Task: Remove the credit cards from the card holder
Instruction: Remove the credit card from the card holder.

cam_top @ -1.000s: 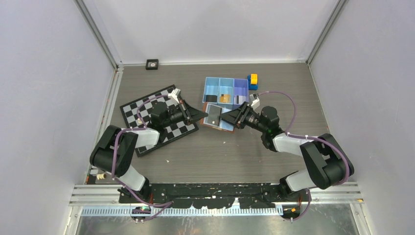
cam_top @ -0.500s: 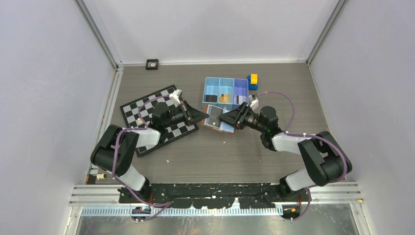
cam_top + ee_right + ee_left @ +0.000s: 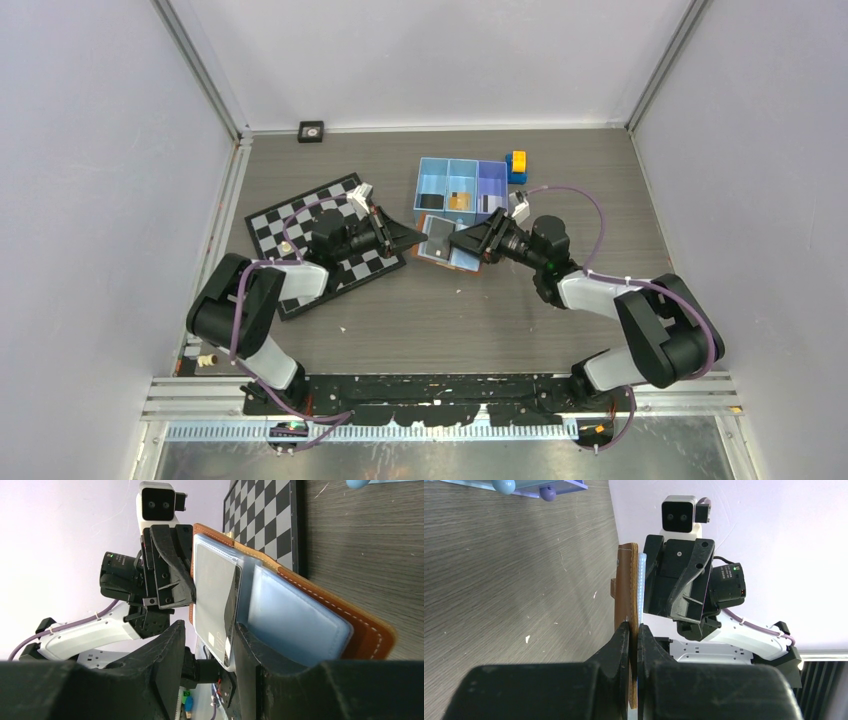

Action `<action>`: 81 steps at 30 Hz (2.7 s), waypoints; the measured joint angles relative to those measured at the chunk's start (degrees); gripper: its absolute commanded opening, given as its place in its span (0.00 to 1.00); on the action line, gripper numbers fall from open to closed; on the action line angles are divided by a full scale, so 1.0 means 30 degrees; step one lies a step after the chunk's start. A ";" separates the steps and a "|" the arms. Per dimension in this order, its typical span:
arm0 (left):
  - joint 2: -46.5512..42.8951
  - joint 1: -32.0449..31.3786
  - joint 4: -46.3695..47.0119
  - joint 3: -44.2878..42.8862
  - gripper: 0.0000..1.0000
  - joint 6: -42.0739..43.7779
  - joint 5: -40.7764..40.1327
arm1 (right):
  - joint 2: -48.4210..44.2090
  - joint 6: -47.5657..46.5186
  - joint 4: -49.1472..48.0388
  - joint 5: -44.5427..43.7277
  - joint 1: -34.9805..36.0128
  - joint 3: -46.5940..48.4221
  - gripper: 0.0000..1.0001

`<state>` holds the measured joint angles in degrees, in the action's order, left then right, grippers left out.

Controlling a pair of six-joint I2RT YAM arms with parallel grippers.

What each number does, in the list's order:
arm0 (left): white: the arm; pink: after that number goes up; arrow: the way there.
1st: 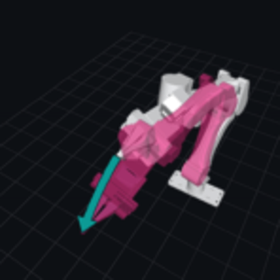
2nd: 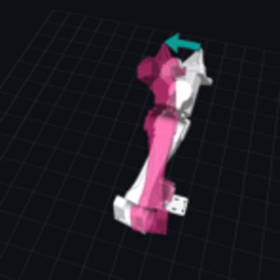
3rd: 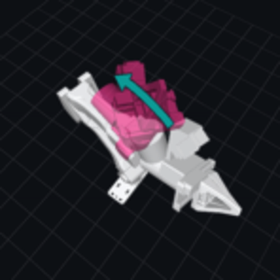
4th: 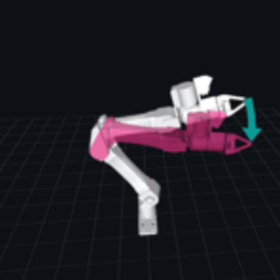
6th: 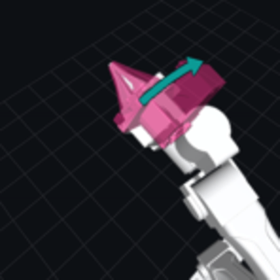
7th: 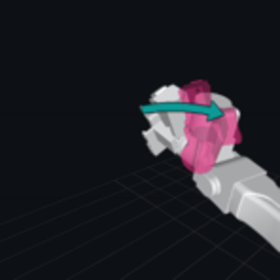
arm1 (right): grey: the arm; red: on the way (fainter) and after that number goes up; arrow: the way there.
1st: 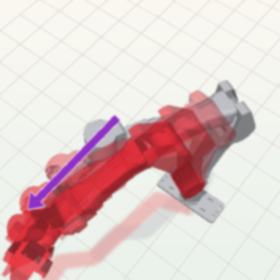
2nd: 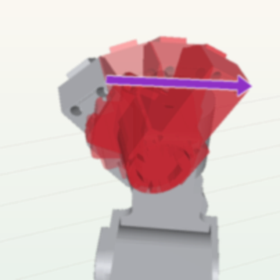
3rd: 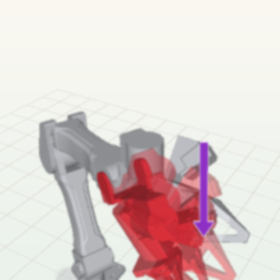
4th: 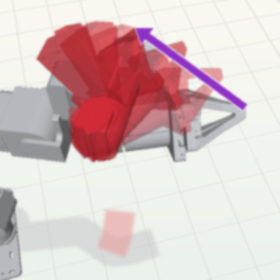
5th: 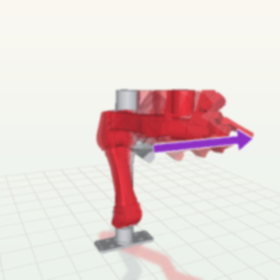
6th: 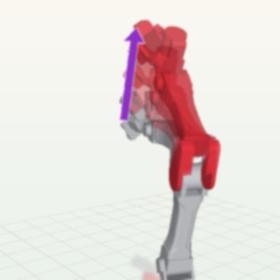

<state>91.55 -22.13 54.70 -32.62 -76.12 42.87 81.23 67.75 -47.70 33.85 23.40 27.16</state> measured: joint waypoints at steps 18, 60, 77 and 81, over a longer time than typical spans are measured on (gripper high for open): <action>0.0080 -0.0262 -0.0262 -0.0015 0.00 0.0474 0.0022 | 0.0007 -0.1078 0.2586 -0.0466 0.0153 0.0525 0.45; 0.0357 -0.0423 0.0605 -0.0976 0.00 0.0270 0.0663 | -0.1027 0.1719 -0.4459 -0.0313 -0.0342 -0.1880 0.16; 0.0546 -0.0466 0.0379 -0.0976 0.00 0.0459 0.0430 | -0.0882 -0.0204 0.0233 -0.0590 -0.0160 -0.0532 0.29; 0.0765 -0.0503 0.0255 -0.0976 0.00 0.0532 0.0408 | -0.0488 -0.0627 0.1217 -0.0612 -0.0044 -0.0138 0.30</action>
<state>93.84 -23.64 55.46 -35.55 -74.52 44.10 79.77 65.87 -44.05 32.01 23.27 26.74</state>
